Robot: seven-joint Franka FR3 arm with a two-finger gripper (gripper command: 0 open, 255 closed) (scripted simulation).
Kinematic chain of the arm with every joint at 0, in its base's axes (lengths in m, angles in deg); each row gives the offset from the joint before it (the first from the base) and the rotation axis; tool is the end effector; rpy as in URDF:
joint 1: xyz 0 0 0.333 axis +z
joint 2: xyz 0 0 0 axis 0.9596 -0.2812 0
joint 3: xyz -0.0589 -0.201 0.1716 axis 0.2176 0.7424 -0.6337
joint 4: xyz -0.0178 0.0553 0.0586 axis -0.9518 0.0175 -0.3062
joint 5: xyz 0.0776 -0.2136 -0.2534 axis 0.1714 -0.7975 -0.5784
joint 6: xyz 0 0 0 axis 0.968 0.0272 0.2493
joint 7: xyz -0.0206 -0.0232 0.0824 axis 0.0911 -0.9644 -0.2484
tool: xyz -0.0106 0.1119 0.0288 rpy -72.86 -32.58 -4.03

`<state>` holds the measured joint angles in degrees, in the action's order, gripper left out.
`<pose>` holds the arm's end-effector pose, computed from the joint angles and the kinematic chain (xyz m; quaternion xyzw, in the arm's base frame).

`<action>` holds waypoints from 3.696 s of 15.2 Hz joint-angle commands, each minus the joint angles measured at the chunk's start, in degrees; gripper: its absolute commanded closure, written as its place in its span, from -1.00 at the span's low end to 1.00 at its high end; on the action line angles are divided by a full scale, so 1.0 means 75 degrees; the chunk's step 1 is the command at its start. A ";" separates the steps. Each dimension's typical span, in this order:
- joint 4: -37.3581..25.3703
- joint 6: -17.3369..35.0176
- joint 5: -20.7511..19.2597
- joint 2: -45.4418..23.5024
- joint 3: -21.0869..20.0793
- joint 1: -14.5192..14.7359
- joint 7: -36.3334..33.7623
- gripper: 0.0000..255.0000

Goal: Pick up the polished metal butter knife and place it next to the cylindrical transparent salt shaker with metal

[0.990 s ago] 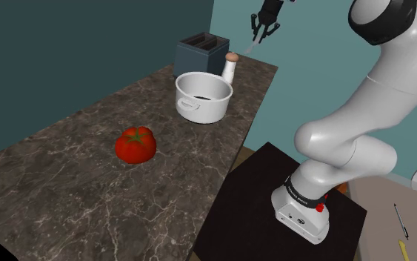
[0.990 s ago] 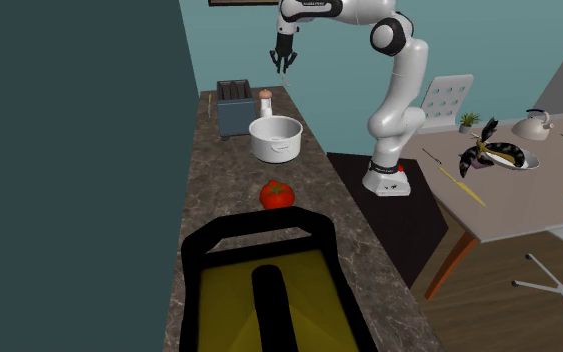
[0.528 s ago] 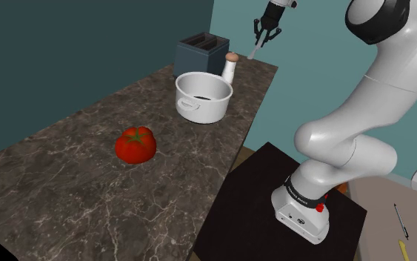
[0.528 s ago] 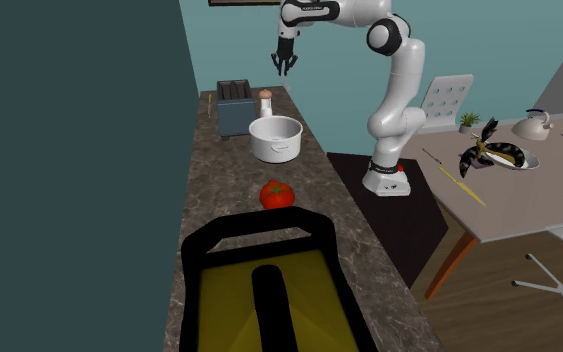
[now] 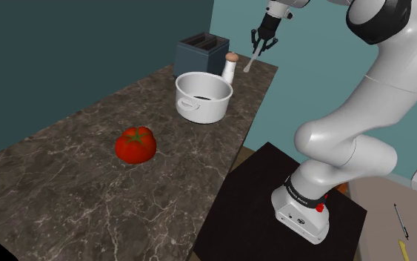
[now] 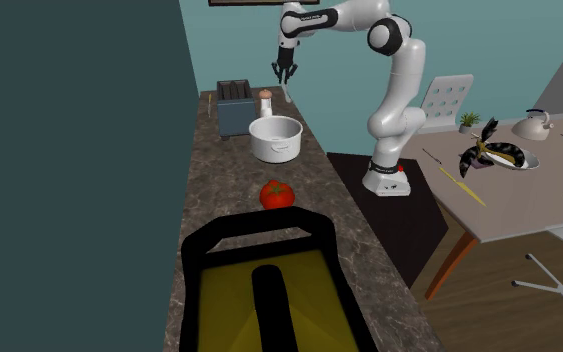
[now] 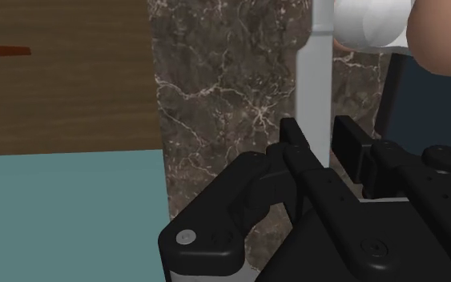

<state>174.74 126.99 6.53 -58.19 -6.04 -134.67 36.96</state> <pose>0.4612 -0.2944 0.4925 -0.8341 0.5486 -0.0252 0.0519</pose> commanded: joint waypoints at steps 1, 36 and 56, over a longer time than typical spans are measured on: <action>0.0172 0.0201 -0.0012 -0.0028 0.0000 0.0005 0.0002 1.00; 0.2379 0.3384 -0.0573 -0.1123 0.0159 0.0171 -0.0145 1.00; 0.2035 0.2540 -0.0261 -0.0573 0.0080 0.0015 0.0064 -1.00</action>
<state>190.01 146.14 4.53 -62.55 -5.43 -134.54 37.41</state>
